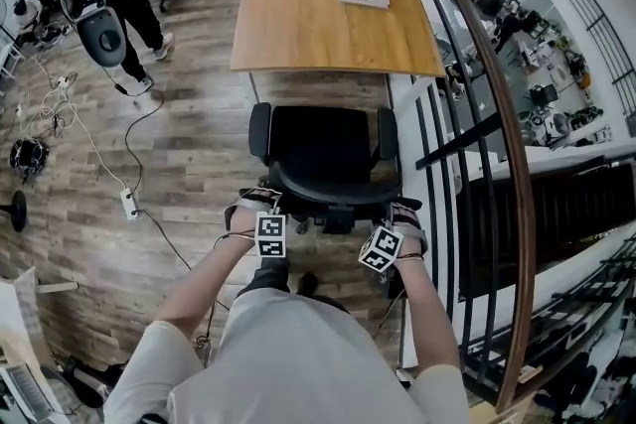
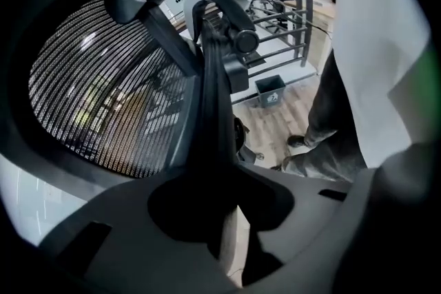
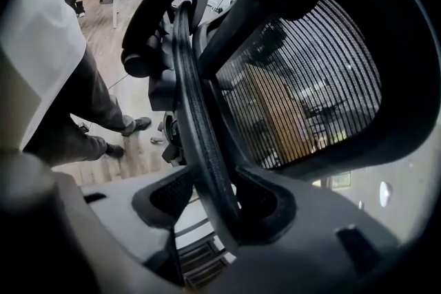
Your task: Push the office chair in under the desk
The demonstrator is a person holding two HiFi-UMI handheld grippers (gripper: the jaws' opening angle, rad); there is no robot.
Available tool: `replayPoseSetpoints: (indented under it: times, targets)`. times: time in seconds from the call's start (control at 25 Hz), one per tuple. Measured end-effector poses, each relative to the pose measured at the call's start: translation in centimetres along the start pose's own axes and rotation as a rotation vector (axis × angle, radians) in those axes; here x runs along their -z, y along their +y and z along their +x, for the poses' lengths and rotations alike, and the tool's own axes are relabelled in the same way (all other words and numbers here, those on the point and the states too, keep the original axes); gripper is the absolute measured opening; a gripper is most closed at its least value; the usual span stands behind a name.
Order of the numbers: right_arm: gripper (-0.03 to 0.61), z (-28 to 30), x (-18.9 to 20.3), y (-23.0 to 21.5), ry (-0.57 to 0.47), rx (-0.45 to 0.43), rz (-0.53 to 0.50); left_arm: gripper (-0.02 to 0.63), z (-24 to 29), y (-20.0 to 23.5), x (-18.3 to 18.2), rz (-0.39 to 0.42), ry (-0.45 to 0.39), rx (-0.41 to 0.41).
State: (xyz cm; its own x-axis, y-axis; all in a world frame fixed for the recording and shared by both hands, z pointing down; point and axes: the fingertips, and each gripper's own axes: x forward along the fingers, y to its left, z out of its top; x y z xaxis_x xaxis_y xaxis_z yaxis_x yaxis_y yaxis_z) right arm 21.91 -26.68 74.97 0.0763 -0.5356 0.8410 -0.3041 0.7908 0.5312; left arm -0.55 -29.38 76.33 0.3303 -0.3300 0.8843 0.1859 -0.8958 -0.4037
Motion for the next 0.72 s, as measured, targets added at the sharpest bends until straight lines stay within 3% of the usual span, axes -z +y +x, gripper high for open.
replayPoseSetpoints:
  times: [0.16,0.72]
  targets:
    - [0.192,1.0,-0.2,-1.5,0.02,-0.001,0.023,0.092,0.8,2.1,0.4,0.011,-0.034,0.026]
    - [0.192,4.6,-1.7,-7.2,0.052,0.048,0.076,0.087,3.9,10.1,2.0,0.091,-0.073,-0.002]
